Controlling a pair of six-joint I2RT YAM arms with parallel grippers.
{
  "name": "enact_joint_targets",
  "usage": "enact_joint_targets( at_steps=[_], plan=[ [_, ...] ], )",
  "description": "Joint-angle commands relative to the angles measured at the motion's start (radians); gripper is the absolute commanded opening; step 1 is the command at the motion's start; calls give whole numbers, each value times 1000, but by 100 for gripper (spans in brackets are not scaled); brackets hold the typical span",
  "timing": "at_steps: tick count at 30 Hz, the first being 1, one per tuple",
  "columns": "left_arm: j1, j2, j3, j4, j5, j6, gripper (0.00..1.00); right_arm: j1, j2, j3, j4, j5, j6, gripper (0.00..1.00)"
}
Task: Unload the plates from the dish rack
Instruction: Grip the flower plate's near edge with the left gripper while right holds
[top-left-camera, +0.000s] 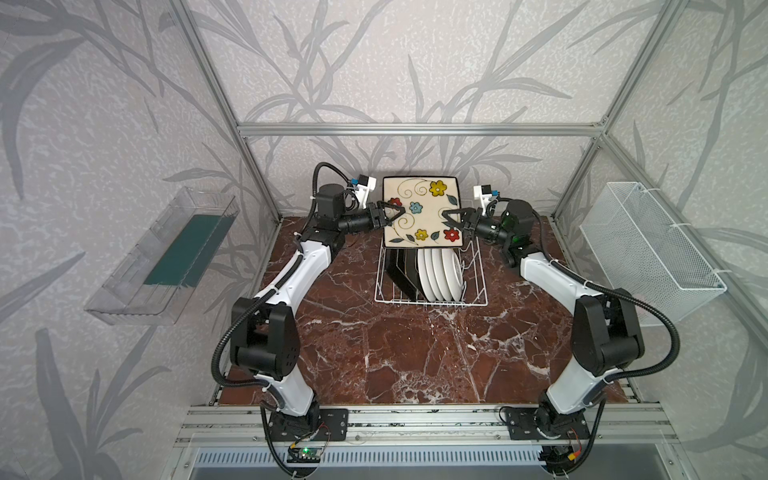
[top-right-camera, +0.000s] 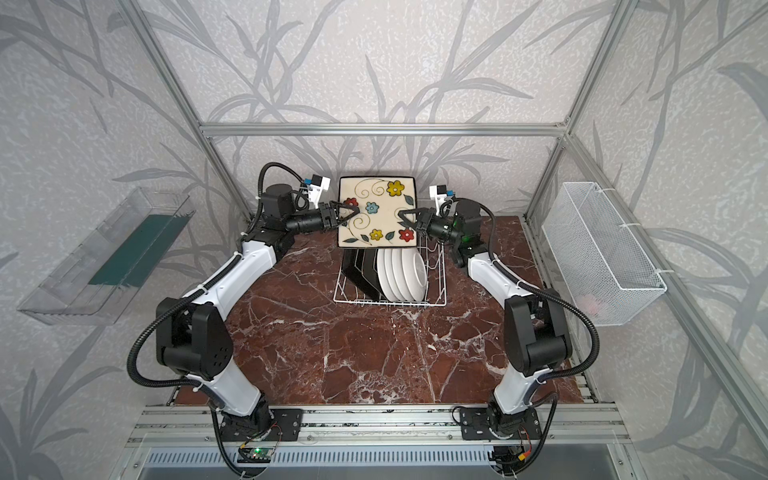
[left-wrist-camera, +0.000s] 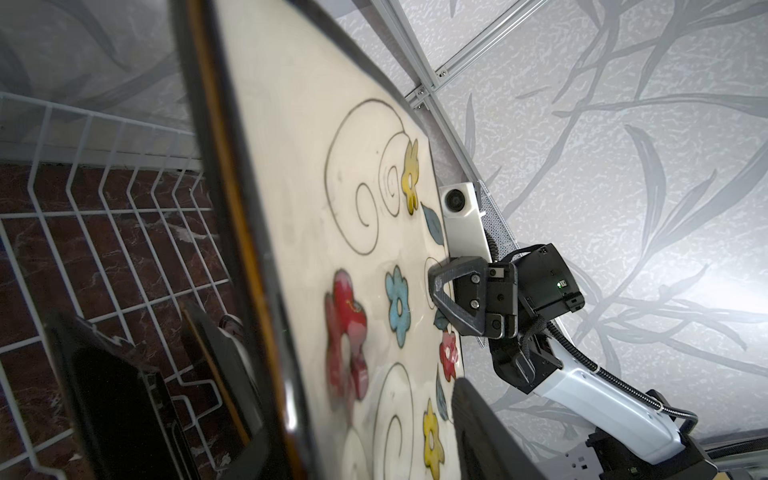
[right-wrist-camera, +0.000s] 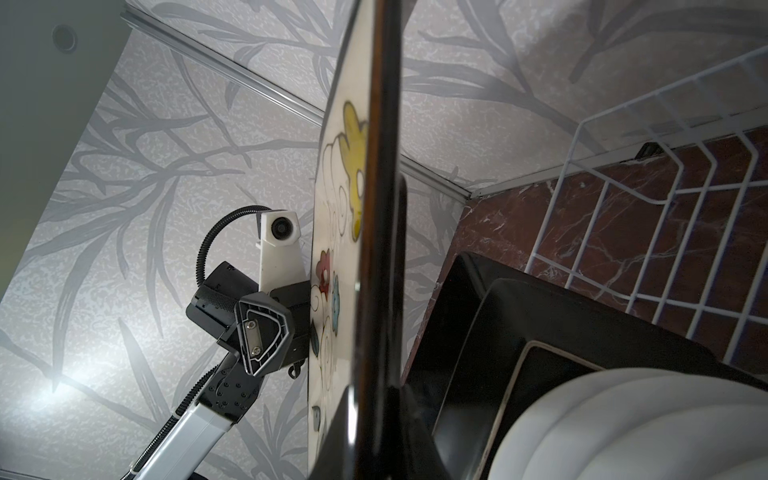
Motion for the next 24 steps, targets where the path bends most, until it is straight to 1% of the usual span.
enact_joint_targets(
  at_steps=[1, 3, 8, 9, 12, 16, 19, 24],
  plan=[
    [-5, 0, -9, 45, 19, -21, 52, 0, -50, 51, 211, -7, 17, 0],
    [-5, 2, -7, 48, 17, -31, 49, -1, -50, 52, 204, -12, 12, 0],
    [-5, 12, -17, 126, 48, -94, 48, 2, -53, 56, 172, -17, -24, 0],
    [-5, 13, -18, 133, 53, -99, 48, 3, -53, 56, 135, -18, -29, 0],
    [-7, 16, -22, 130, 57, -100, 46, 3, -53, 54, 141, -20, -29, 0],
    [-7, 18, -21, 99, 53, -84, 45, 9, -43, 65, 139, -30, -28, 0],
    [-8, 18, -11, 47, 48, -52, 41, 17, -35, 72, 132, -35, -26, 0],
    [-13, 5, -11, -24, 33, 0, 37, 25, -25, 72, 133, -37, -26, 0]
  ],
)
